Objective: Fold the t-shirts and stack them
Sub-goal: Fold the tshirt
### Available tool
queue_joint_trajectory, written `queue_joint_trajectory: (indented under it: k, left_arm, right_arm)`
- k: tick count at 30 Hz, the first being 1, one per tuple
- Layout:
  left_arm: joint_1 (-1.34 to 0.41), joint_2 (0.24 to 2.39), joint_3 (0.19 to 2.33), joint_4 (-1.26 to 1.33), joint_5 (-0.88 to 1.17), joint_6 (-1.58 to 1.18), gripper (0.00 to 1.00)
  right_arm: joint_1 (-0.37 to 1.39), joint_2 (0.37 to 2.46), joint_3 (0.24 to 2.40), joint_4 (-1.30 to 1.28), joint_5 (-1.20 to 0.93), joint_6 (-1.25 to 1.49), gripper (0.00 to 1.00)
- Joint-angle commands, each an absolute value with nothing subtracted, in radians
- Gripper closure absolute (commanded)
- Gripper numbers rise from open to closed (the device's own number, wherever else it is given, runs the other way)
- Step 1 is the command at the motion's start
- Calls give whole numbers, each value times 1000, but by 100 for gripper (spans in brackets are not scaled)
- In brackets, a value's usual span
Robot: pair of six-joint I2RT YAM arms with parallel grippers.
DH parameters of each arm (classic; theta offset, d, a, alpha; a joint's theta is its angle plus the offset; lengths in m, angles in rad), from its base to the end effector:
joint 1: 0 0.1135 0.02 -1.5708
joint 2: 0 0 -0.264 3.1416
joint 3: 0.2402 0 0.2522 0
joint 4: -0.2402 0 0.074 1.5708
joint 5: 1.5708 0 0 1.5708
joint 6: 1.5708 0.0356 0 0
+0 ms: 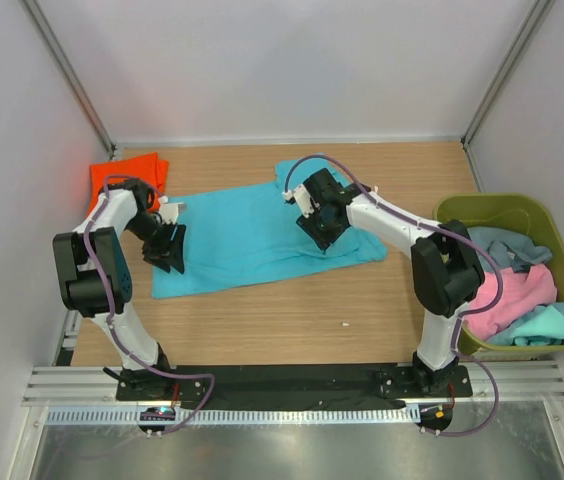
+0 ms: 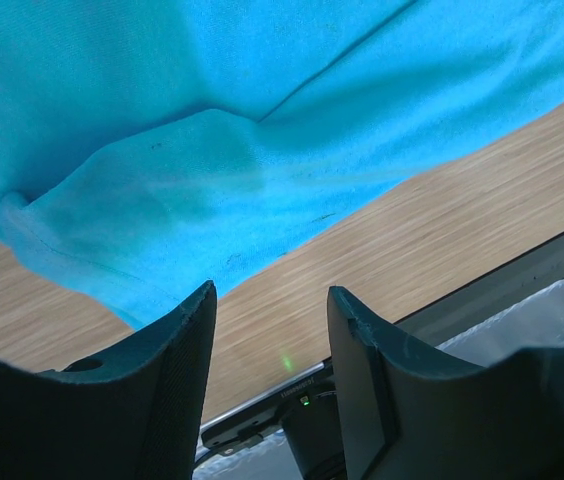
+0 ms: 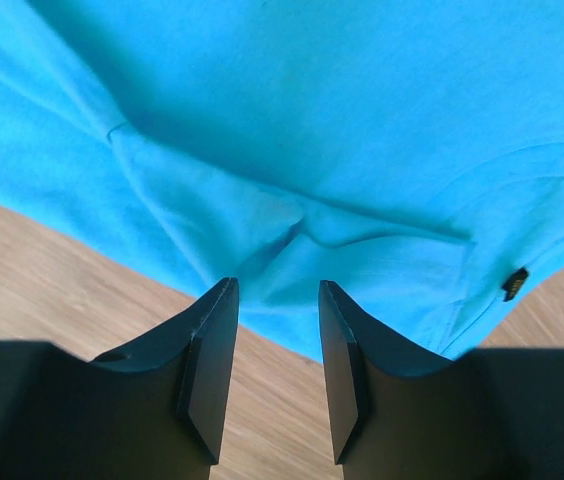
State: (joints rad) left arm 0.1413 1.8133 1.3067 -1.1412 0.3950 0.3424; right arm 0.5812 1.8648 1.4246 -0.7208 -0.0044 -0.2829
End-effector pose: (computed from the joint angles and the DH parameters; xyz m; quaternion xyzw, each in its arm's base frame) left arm 0.3172 0.0313 0.1968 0.0908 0.9756 -0.1994 0.0103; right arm 0.3237 0.2128 0.2155 -0.4104 0.8889 0.0324 0.2009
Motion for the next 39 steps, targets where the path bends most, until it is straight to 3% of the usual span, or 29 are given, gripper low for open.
queue_joint_trajectory:
  k: [1, 12, 20, 39]
  left_arm:
    - [140, 1813, 1333, -1134, 426, 331, 51]
    - [140, 1809, 1325, -1132, 425, 327, 51]
    - [140, 1813, 1328, -1132, 426, 324, 51]
    - [140, 1807, 1322, -1141, 414, 330, 51]
  right_arm:
    - [572, 1844, 1474, -673, 58, -293, 57]
    - [528, 1916, 1502, -667, 26, -293, 57]
    - [528, 1939, 1543, -707, -156, -284, 57]
    - [529, 2013, 1560, -707, -167, -284, 57]
